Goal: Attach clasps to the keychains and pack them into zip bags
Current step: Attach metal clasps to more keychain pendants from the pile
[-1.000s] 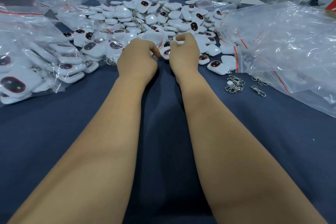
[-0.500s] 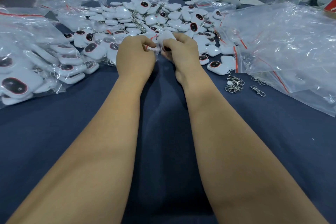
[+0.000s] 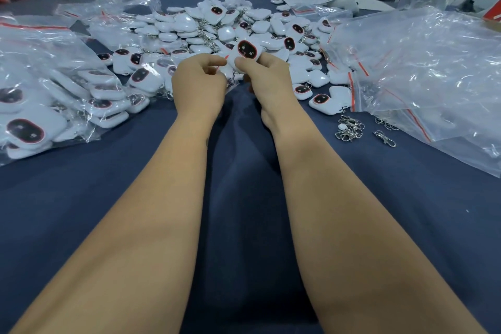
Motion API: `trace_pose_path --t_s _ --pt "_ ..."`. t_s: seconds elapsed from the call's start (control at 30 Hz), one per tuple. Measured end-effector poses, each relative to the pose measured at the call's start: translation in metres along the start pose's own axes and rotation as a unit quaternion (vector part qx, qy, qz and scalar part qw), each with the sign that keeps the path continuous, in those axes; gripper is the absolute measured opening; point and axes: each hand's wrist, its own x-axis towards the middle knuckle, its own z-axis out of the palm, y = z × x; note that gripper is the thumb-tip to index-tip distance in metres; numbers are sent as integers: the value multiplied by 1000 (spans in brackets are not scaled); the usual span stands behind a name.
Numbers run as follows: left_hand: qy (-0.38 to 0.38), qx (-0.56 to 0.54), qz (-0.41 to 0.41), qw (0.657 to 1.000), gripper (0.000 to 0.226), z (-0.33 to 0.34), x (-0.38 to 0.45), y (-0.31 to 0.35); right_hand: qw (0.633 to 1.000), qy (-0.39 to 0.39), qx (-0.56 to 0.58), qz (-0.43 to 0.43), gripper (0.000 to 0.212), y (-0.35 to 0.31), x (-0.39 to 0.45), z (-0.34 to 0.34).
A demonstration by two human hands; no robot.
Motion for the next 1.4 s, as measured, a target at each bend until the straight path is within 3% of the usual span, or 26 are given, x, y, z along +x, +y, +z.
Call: trace_pose_path --t_s 0.03,0.17,0.3,0.47,0.67,0.8,1.0,1.13,1.4 --pt "3 4 0 1000 33 0 0 -1 1000 -5 -6 -1 4 0 0 1" --pt "0 -2 4 1000 35 1 0 -1 998 -9 -60 15 20 3 3 2" --pt "-41 -49 -13 998 36 2 -1 1 995 -32 -99 7 16 2 1 3" --pt "-54 -73 -37 995 18 4 -1 4 995 -43 -95 -2 7 1 -2 3" --pt "-65 -56 -13 996 25 5 2 -2 999 18 -39 4 22 -2 -1 5" --pt "-66 -52 -19 996 28 5 1 -2 1000 19 7 16 12 -4 1 4" --pt "-63 -72 -40 995 25 4 0 3 1000 5 5 19 16 -2 1 4" --pt "-68 -74 -45 994 17 4 -1 4 999 14 -21 21 29 -1 1 4" --pt "-79 -109 -34 990 23 2 -3 5 999 8 -39 19 24 -1 1 5"
